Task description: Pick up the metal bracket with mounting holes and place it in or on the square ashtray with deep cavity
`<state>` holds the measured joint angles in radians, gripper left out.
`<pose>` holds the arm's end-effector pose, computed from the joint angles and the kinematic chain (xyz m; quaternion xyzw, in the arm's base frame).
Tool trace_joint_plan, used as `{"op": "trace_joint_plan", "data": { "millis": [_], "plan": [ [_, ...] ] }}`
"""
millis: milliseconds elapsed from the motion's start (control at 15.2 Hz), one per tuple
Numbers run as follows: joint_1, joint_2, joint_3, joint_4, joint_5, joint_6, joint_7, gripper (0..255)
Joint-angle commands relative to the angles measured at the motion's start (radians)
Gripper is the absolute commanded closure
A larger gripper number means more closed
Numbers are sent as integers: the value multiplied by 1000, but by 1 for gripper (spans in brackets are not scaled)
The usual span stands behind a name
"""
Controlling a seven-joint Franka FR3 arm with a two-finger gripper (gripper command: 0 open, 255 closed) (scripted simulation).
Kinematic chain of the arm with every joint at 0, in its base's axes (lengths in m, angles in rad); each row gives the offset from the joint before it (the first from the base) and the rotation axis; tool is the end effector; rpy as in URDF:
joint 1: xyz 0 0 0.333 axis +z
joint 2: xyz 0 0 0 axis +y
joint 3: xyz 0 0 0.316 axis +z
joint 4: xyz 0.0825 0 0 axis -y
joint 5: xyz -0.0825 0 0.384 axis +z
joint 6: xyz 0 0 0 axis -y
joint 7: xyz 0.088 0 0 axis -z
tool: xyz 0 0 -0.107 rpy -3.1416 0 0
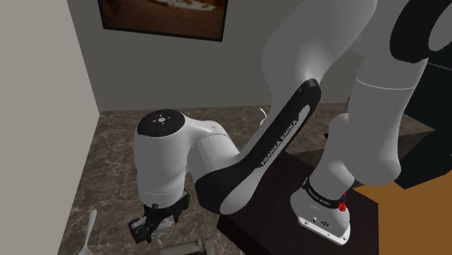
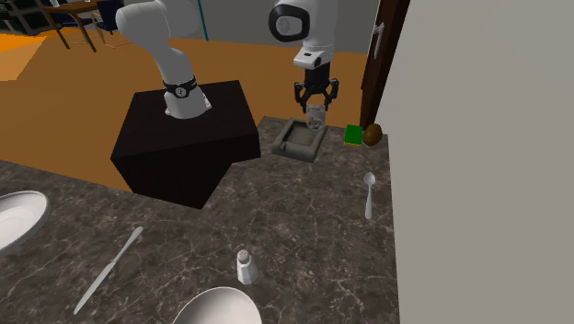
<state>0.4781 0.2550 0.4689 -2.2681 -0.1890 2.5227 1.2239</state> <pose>0.3126 0.4396 0.2608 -0.9974 0.0696 -0.0071 0.0158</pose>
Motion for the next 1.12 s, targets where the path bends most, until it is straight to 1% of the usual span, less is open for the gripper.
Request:
{"op": "trace_joint_plan", "data": {
  "millis": [0, 330, 528, 1056],
  "plan": [
    [17, -34, 20, -44, 14, 12, 31, 255],
    [65, -134, 83, -154, 73, 34, 103, 255],
    [96, -184, 121, -202, 111, 40, 143, 255],
    [122, -64, 75, -207, -31, 141, 245, 255]
  ]
}}
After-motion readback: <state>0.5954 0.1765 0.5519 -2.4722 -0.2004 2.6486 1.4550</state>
